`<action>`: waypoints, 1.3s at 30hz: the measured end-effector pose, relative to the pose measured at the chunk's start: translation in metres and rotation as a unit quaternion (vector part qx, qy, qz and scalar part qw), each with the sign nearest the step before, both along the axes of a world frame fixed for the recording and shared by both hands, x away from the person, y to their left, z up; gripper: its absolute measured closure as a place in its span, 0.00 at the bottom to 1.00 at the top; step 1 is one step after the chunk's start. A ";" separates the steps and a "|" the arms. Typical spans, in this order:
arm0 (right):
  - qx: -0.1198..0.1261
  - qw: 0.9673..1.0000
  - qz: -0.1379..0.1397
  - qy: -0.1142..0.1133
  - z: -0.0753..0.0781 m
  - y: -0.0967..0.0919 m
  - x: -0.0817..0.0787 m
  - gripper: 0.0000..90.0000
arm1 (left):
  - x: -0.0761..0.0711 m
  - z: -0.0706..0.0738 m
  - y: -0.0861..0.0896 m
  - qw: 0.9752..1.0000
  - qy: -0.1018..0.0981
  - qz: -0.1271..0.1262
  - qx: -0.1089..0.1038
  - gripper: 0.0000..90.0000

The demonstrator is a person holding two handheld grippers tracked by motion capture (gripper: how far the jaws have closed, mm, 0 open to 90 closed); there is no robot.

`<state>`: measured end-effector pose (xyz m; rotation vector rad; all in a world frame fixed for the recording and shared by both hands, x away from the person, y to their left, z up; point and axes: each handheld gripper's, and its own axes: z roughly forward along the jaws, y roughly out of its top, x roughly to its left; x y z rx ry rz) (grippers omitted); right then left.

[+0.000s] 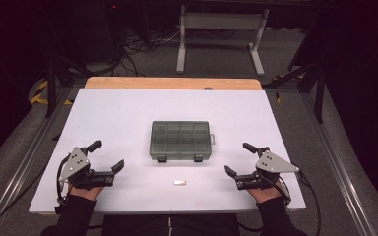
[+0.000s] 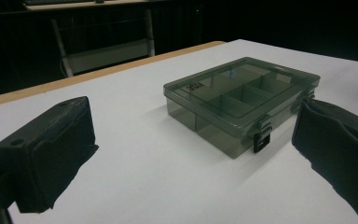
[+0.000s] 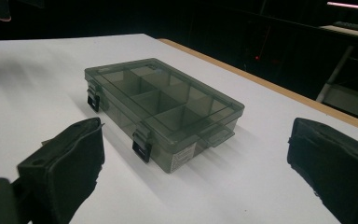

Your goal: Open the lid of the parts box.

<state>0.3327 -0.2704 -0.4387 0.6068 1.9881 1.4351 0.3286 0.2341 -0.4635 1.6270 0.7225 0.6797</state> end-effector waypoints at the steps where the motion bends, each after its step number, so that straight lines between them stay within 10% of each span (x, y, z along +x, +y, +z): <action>1: 0.001 1.000 0.000 0.000 0.000 0.000 0.000 0.05 | 0.000 0.000 0.000 1.000 0.001 -0.001 0.000 0.00; 17: -0.010 1.000 0.005 0.008 0.003 0.001 0.002 0.06 | 0.007 0.002 -0.004 0.999 0.026 -0.022 0.007 0.00; 28: -0.038 0.998 0.025 0.051 0.011 0.017 0.023 0.09 | 0.027 0.014 -0.028 0.996 0.056 -0.052 0.044 0.01; 39: -0.071 0.993 0.037 0.083 0.010 0.038 0.046 0.10 | 0.053 0.020 -0.050 0.993 0.069 -0.087 0.036 0.03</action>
